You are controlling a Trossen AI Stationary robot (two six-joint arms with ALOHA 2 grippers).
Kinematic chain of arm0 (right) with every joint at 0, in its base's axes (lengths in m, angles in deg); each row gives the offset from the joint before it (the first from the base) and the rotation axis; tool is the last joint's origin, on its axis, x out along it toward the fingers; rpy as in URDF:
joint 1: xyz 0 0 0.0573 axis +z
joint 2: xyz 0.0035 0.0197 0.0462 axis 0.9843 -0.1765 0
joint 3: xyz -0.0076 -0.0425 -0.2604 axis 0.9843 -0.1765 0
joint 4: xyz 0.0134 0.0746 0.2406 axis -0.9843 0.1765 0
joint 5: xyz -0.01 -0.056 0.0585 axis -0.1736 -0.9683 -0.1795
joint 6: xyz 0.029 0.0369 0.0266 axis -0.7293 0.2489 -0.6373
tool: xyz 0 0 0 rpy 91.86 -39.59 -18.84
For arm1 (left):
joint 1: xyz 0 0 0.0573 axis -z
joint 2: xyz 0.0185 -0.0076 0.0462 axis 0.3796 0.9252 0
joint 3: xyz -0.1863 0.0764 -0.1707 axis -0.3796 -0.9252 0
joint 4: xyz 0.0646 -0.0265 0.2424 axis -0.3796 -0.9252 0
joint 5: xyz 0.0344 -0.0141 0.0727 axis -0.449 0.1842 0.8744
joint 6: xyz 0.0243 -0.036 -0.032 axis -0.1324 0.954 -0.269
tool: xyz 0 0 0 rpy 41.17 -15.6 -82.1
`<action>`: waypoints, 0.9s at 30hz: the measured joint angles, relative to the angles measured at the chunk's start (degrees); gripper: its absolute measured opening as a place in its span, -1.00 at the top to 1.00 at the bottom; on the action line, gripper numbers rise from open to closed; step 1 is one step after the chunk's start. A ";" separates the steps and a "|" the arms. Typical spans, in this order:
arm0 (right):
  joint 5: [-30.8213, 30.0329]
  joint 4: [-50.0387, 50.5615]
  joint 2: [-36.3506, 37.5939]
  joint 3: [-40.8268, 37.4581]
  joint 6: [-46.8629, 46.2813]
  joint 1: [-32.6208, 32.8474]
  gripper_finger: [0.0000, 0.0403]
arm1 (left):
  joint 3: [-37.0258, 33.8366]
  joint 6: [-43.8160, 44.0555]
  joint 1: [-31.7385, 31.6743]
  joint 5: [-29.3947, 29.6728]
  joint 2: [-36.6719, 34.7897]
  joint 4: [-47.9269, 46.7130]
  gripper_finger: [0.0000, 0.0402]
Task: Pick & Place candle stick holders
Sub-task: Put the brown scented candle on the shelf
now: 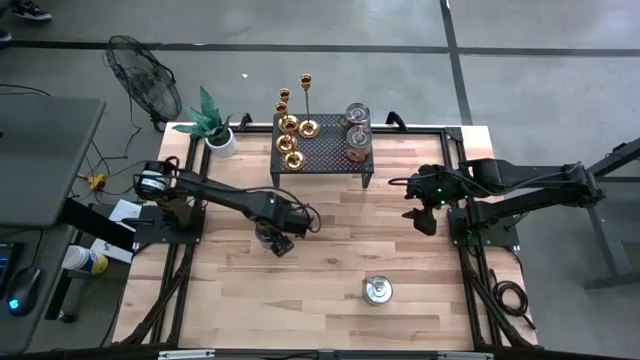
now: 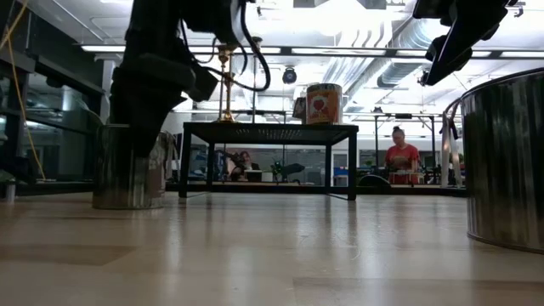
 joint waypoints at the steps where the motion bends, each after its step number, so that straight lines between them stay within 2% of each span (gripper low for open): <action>1: -0.01 0.00 0.00 0.00 0.00 0.00 -0.32 | 0.02 0.47 0.35 0.68 -0.04 0.00 -0.99; 11: 0.01 0.00 0.00 0.00 -0.43 0.00 -0.32 | 0.02 4.11 3.78 5.23 0.02 -0.68 -0.99; 16: 0.01 0.00 0.00 0.00 -0.44 0.00 -0.33 | -1.33 4.43 3.62 4.49 -0.06 1.99 -0.99; 22: 0.02 0.00 0.00 0.00 -0.59 0.00 -0.32 | -5.69 4.68 3.61 -0.20 -0.37 8.00 -0.99; 27: 0.04 0.00 0.00 0.00 -0.61 0.00 -0.33 | -6.30 4.67 3.63 -1.27 -0.95 9.51 -0.99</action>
